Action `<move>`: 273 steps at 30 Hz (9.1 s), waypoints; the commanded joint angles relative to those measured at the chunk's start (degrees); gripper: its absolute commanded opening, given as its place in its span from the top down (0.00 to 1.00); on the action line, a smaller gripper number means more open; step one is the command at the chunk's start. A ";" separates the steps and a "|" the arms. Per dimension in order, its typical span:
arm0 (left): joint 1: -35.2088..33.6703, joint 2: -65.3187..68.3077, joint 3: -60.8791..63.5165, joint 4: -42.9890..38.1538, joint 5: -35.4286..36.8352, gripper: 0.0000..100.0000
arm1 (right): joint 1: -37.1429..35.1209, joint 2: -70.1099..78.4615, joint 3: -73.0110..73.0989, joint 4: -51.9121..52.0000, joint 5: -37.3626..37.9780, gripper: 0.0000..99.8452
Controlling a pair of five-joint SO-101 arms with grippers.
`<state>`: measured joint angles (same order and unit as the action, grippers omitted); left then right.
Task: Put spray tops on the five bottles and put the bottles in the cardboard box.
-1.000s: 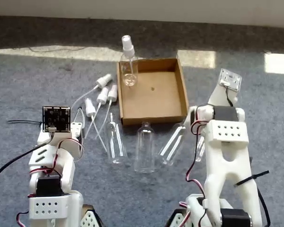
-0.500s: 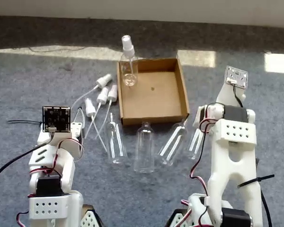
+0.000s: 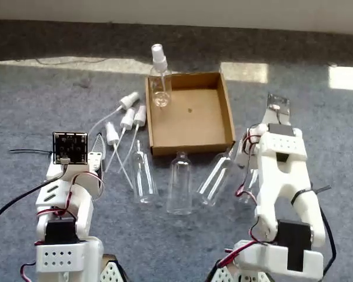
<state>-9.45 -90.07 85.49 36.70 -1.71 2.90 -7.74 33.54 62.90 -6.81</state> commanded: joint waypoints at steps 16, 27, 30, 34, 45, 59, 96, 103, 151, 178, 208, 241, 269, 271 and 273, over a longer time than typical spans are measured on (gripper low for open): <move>1.10 -0.92 -0.40 -0.79 0.09 0.85 | 22.29 6.81 -12.09 -9.45 32.00 0.94; 1.10 -0.84 -0.40 -0.79 0.09 0.85 | 22.64 18.95 -27.65 6.81 39.21 0.83; 1.10 -0.84 -0.40 -0.79 0.09 0.85 | 22.55 18.15 -30.90 10.42 39.03 0.74; 1.10 -0.84 -0.40 -0.79 0.09 0.85 | 20.79 18.42 -34.77 11.74 35.60 0.72; 1.98 -0.75 -0.40 -0.79 0.09 0.85 | 17.36 21.14 -36.44 9.98 31.30 0.71; 1.98 -0.75 -0.40 -0.79 0.09 0.85 | 18.59 34.68 -42.86 10.07 29.89 0.72; 1.54 78.99 -76.18 35.52 -8.44 0.85 | 6.55 -30.81 -0.84 1.80 27.08 1.00; 1.71 107.38 -107.38 38.86 -1.85 0.85 | 3.74 -38.55 8.22 1.80 28.92 1.00; 5.85 167.43 -175.78 49.85 -15.30 0.79 | 3.47 -39.08 12.18 1.89 29.01 1.00; -11.38 118.55 -117.76 64.62 -24.88 0.96 | 3.74 -39.08 12.18 6.37 32.00 1.00; -5.23 101.85 -64.13 38.68 -29.71 0.91 | 3.56 -39.08 12.26 6.29 32.26 1.00; 18.51 43.65 -89.36 47.56 2.64 1.00 | -26.15 -58.68 8.75 -3.56 31.74 1.00; 39.96 36.97 -71.78 6.68 14.07 1.00 | -33.80 -96.13 49.54 -27.30 12.04 1.00; 39.96 36.97 -69.58 6.51 13.98 1.00 | -33.80 -96.13 49.63 -27.38 12.04 1.00; 39.78 36.97 -68.09 6.59 13.98 1.00 | -33.71 -96.13 49.63 -27.38 11.87 1.00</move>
<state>29.58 -52.53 14.99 45.41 12.00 -30.33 -103.21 83.74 36.88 5.76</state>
